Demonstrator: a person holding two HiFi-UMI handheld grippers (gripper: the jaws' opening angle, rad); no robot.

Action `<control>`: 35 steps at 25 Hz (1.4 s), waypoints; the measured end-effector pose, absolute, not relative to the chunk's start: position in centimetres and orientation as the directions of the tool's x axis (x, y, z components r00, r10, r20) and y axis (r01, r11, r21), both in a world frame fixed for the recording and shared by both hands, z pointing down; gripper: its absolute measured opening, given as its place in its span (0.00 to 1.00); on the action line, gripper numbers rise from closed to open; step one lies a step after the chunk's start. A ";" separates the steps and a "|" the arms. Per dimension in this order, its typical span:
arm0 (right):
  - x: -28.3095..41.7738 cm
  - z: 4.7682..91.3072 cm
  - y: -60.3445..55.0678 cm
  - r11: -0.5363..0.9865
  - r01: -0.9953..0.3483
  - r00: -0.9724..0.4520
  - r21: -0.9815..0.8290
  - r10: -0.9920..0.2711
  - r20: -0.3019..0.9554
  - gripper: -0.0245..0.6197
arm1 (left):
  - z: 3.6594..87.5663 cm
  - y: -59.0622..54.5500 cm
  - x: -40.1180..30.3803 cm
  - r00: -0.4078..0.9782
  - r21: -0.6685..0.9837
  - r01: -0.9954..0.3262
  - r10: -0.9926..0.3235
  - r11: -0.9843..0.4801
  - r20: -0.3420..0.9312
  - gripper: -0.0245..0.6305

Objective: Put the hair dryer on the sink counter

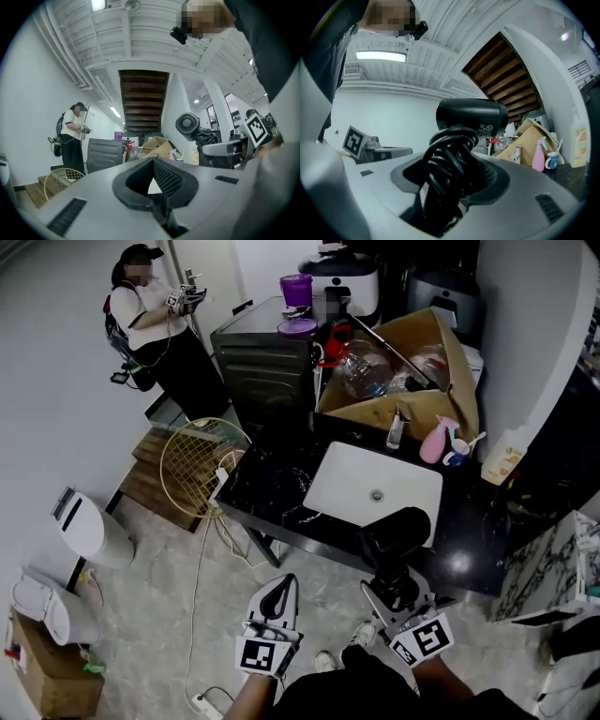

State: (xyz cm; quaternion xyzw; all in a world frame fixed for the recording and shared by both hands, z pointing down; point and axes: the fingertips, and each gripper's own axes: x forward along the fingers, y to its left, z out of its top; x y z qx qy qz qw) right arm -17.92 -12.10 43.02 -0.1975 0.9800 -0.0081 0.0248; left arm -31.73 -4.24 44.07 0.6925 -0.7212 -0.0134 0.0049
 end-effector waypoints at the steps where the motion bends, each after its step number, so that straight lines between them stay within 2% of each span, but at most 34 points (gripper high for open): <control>1: -17.9 43.1 -12.8 0.922 -0.387 -0.920 -0.032 -0.388 -0.049 0.42 | 44.0 -5.1 -31.9 -0.040 0.038 -0.998 -0.999 0.039 -0.014 0.04; 25: -8.6 46.6 -29.9 0.813 -0.579 -0.815 -0.064 -0.578 0.044 0.42 | 44.7 -24.5 -24.9 0.168 0.017 -0.986 -0.986 -0.168 -0.002 0.04; 35: -7.6 47.3 -36.2 0.717 -0.697 -0.714 0.030 -0.697 0.071 0.42 | 46.0 -31.9 -24.3 0.285 0.015 -0.958 -0.958 -0.285 0.036 0.04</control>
